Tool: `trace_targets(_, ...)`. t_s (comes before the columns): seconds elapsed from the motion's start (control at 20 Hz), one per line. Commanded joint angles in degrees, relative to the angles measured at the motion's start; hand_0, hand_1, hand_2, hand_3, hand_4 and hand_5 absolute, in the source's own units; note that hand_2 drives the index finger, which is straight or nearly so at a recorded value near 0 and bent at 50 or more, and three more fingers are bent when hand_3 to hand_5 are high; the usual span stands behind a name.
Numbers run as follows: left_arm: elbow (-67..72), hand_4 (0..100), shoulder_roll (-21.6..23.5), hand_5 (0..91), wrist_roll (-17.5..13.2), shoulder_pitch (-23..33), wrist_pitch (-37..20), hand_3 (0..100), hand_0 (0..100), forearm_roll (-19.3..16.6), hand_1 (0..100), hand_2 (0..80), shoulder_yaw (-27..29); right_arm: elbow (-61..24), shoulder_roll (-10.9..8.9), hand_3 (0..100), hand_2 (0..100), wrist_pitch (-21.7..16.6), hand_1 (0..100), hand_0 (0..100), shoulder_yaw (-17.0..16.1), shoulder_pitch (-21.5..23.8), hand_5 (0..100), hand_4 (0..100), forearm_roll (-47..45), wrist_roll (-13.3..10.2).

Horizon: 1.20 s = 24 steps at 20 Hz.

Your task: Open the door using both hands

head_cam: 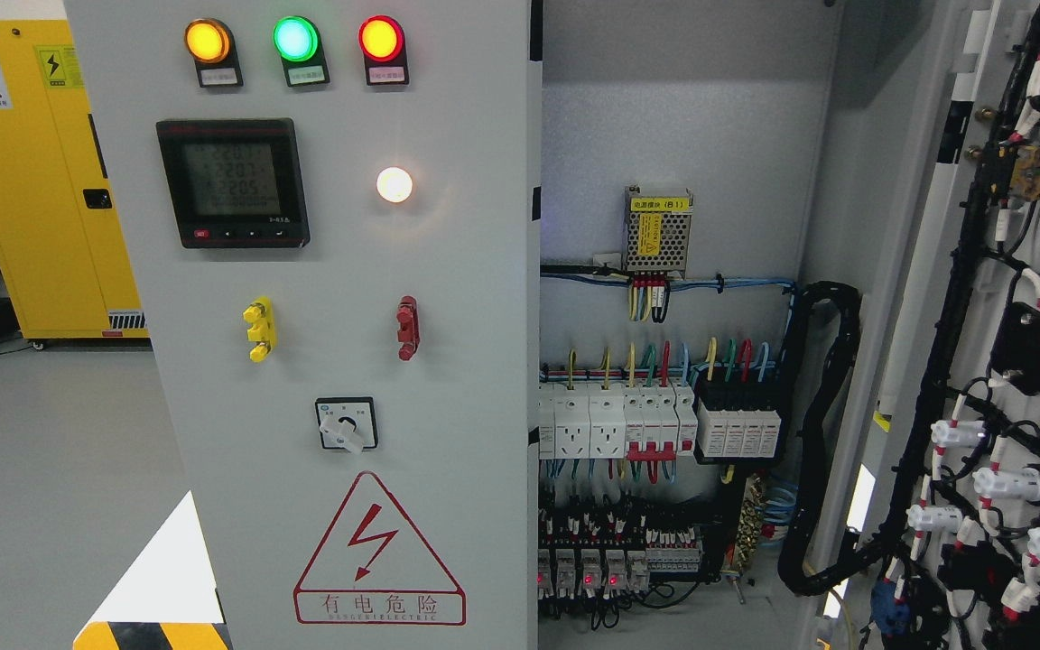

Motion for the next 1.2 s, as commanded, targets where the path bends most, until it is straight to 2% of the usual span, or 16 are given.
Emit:
trace_targets(0.0,37.26,0,-1.90,0.0,1.13,4.36,-6.65,0,12,-3.64,56,0.0,1.17,0.23,1.32,0,4,0.25,50,0,0.03,1.06,0,0,0.00,-0.03)
trace_targets(0.15,55.22,0,-5.95,0.0,1.04,2.69,-15.18,0,12,-3.64,56,0.0,1.08,0.05,1.14,0,4,-0.10,50,0,0.03,1.06,0,0,0.00,-0.03)
trace_targets(0.45,71.24,0,-10.09,0.0,1.04,1.89,-22.67,0,12,-2.94,56,0.0,1.52,0.05,1.14,0,4,0.43,50,0,0.03,0.97,0,0,0.00,-0.03)
trace_targets(0.7,74.52,0,-10.54,0.0,0.86,1.89,-22.59,0,12,-3.55,56,0.0,10.04,-0.21,1.41,0,4,-0.10,50,0,-0.06,0.88,0,0,0.00,-0.03)
trace_targets(1.15,74.61,0,-10.18,0.0,1.04,1.89,-22.24,0,12,-3.64,56,0.0,10.14,-0.21,1.93,0,4,-0.19,50,0,-0.15,0.88,0,0,0.00,-0.03)
